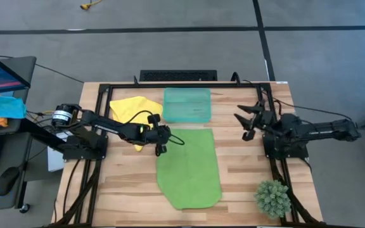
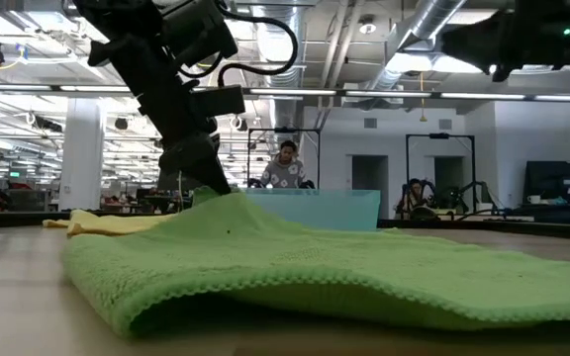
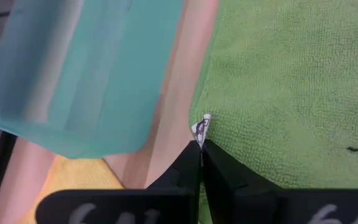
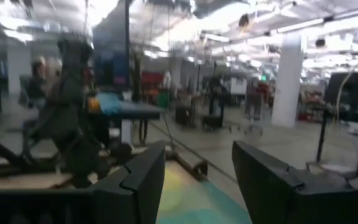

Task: Roll microfiber towels into tight, uniform cylinder then place into a basket
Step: Fold green microfiber towel

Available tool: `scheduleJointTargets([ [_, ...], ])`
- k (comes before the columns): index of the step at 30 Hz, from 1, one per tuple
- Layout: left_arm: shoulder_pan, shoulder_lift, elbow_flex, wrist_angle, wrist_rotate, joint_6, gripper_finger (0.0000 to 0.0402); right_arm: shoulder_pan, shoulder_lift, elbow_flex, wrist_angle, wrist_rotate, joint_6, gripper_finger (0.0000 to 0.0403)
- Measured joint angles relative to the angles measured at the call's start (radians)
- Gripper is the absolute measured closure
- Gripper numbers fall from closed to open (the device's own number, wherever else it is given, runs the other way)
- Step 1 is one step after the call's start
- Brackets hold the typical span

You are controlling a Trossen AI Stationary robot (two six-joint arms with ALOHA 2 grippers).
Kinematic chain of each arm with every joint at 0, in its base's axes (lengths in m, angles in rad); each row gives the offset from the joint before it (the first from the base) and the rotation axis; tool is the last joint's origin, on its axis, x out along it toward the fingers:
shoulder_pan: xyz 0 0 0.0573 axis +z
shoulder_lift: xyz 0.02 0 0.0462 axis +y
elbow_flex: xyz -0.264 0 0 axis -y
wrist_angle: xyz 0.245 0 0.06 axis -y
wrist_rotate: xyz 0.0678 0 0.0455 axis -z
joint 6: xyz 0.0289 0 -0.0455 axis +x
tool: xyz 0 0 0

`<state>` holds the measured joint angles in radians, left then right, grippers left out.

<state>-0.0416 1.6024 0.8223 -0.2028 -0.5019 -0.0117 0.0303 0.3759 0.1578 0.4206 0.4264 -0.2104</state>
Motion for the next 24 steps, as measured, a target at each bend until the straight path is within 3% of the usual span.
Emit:
scheduleJointTargets([
  [6, 0.003, 0.0, 0.0, 0.0, 0.009, 0.001, 0.0401, 0.0, 0.157, 0.038, -0.009, 0.101, 0.0, 0.0193],
  [11, 0.003, 0.0, 0.0, -0.001, 0.009, 0.007, 0.0401, 0.0, 0.268, 0.048, -0.011, 0.106, 0.002, 0.0193],
  [24, 0.049, 0.0, 0.0, 0.046, 0.037, 0.111, 0.0401, -0.071, 0.438, 0.05, -0.094, 0.089, 0.39, 0.0193],
])
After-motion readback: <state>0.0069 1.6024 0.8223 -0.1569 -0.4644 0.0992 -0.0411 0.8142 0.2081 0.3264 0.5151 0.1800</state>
